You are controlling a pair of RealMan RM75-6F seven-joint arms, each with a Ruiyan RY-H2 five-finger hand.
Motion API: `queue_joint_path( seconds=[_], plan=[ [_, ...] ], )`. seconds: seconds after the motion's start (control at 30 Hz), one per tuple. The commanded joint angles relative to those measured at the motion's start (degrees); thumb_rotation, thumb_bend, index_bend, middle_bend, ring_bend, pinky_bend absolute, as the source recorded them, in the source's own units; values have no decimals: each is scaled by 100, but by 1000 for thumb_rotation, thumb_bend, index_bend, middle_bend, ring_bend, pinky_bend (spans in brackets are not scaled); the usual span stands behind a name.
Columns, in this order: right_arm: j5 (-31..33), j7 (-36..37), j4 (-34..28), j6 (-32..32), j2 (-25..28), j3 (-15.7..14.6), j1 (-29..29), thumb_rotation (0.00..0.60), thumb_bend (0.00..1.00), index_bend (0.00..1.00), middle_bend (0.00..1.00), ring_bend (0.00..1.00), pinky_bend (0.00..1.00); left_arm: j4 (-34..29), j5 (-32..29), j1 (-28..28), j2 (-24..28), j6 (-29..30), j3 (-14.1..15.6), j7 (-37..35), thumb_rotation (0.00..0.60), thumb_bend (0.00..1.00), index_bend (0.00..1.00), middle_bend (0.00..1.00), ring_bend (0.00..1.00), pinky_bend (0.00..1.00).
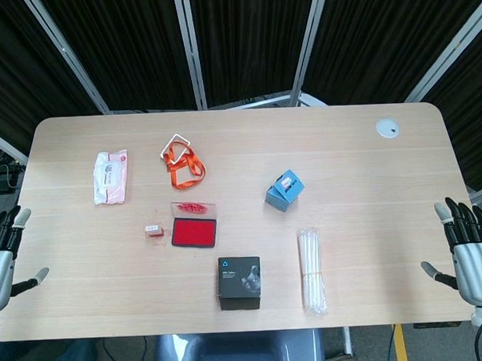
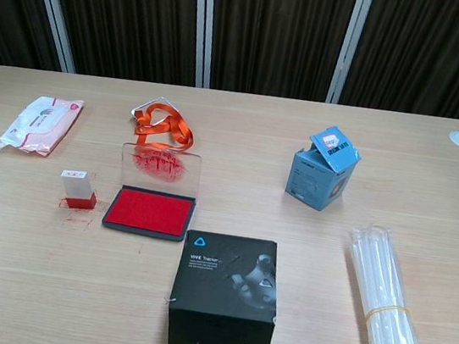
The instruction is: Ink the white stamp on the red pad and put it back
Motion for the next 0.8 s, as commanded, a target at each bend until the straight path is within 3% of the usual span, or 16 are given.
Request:
queue_joint_path(
  seconds=[0.03, 0.23, 0.3, 0.37, 0.47, 0.57, 0.8],
  plan=[
    [3, 18, -20, 18, 8, 9, -5, 600, 0, 0, 0, 0, 0, 4, 19, 3, -3, 12, 13, 25, 600, 0, 0, 0, 0, 0],
    [-10, -5, -23, -13, 4, -16, -3, 600, 0, 0, 0, 0, 0, 1, -49, -26, 60, -110, 27, -87, 600, 0, 0, 0, 0, 11],
    [-27, 4, -56, -19, 14, -26, -2, 600, 0, 0, 0, 0, 0, 44, -2, -100, 85, -221, 25, -269, 600, 0, 0, 0, 92, 187],
    [-38, 14, -74, -6, 21, -27, -6, 600, 0, 0, 0, 0, 0, 208, 85, -200, 6, -271, -22, -433, 600, 0, 0, 0, 389, 530],
    [-14, 58, -95, -31, 43, -24, -2, 600, 0, 0, 0, 0, 0, 498, 96, -400, -254, -492, -84, -588, 600, 0, 0, 0, 687, 756],
    [86, 117, -56, -102, 73, 12, 22, 600, 0, 0, 0, 0, 0, 629, -102, -697, -639, -930, -185, -445, 600, 0, 0, 0, 769, 821],
    [277, 300, -9, -303, 107, 47, 79, 600, 0, 0, 0, 0, 0, 679, -777, -1388, -1416, -1923, -463, 381, 600, 5, 0, 9, 791, 839]
  ],
)
